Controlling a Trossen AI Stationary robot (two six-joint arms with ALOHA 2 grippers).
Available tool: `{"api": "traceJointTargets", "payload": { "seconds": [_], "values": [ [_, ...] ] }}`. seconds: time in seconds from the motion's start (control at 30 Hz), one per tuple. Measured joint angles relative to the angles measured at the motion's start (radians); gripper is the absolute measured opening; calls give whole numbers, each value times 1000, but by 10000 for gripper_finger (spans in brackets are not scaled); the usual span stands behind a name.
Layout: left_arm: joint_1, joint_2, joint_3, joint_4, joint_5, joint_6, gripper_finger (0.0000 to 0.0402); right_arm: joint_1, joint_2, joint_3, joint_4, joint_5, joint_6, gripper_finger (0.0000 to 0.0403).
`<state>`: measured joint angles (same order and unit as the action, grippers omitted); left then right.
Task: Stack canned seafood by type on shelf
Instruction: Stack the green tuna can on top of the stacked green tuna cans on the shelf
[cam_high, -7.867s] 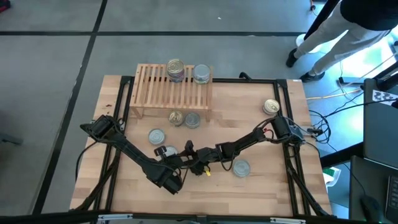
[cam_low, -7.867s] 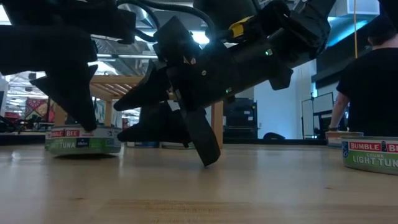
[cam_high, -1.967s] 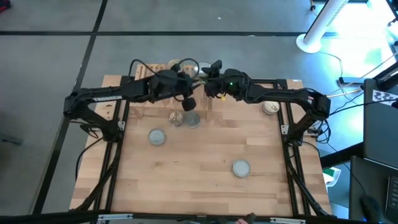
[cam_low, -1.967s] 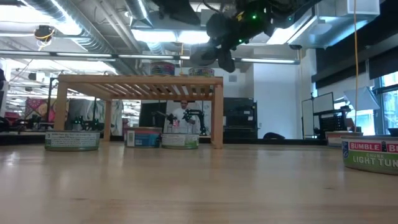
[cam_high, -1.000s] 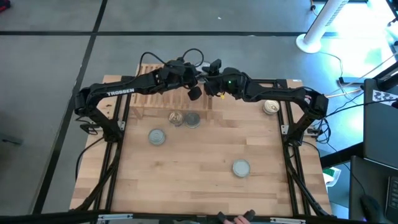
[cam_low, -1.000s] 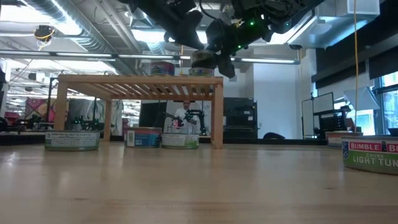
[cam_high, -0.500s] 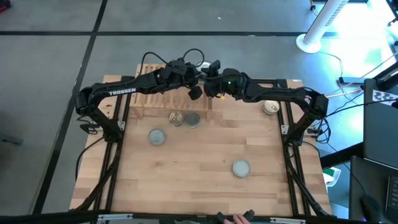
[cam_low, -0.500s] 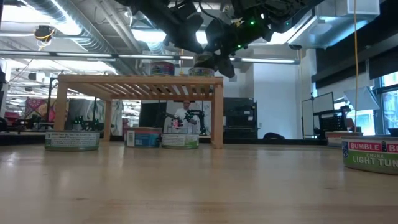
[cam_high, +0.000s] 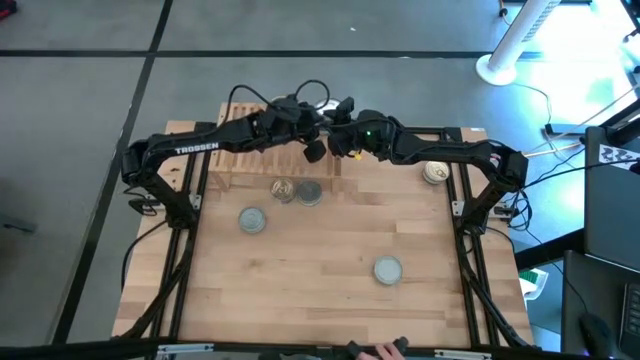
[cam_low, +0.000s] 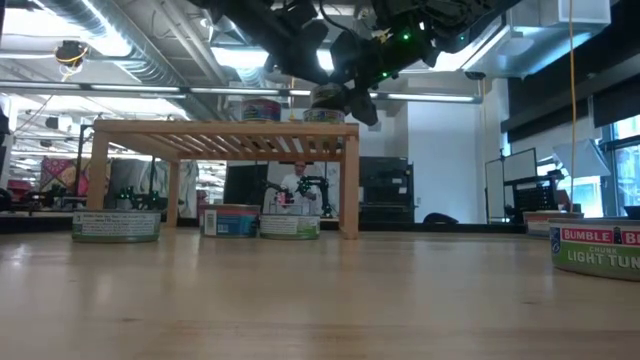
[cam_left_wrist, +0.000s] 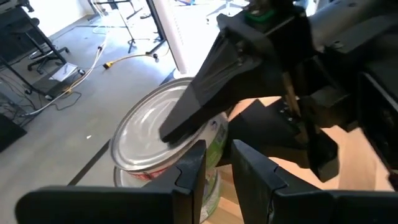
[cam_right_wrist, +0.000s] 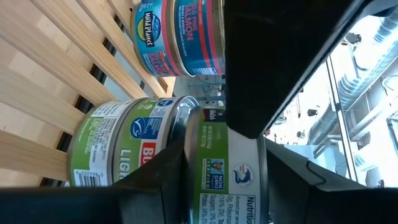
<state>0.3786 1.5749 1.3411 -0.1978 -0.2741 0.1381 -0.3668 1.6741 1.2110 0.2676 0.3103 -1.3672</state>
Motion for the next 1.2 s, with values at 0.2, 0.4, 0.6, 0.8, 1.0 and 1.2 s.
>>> {"api": "traceJointTargets", "payload": {
  "seconds": [0.2,0.4,0.6,0.8,1.0,1.2],
  "values": [
    [-6,0,0,0,0,18,72,0,0,0,14,-42,0,184],
    [-6,0,0,0,0,18,72,0,0,0,20,-42,0,217],
    [-6,-1,0,0,0,18,72,0,0,0,20,-52,1,242],
    [-6,-1,0,-2,-41,18,72,0,0,0,22,-129,1,244],
    [-5,-1,0,-2,-56,19,72,0,0,0,23,-138,1,244],
    [-5,-1,0,-3,-106,20,72,-1,0,0,25,-137,1,244]
  ]
}}
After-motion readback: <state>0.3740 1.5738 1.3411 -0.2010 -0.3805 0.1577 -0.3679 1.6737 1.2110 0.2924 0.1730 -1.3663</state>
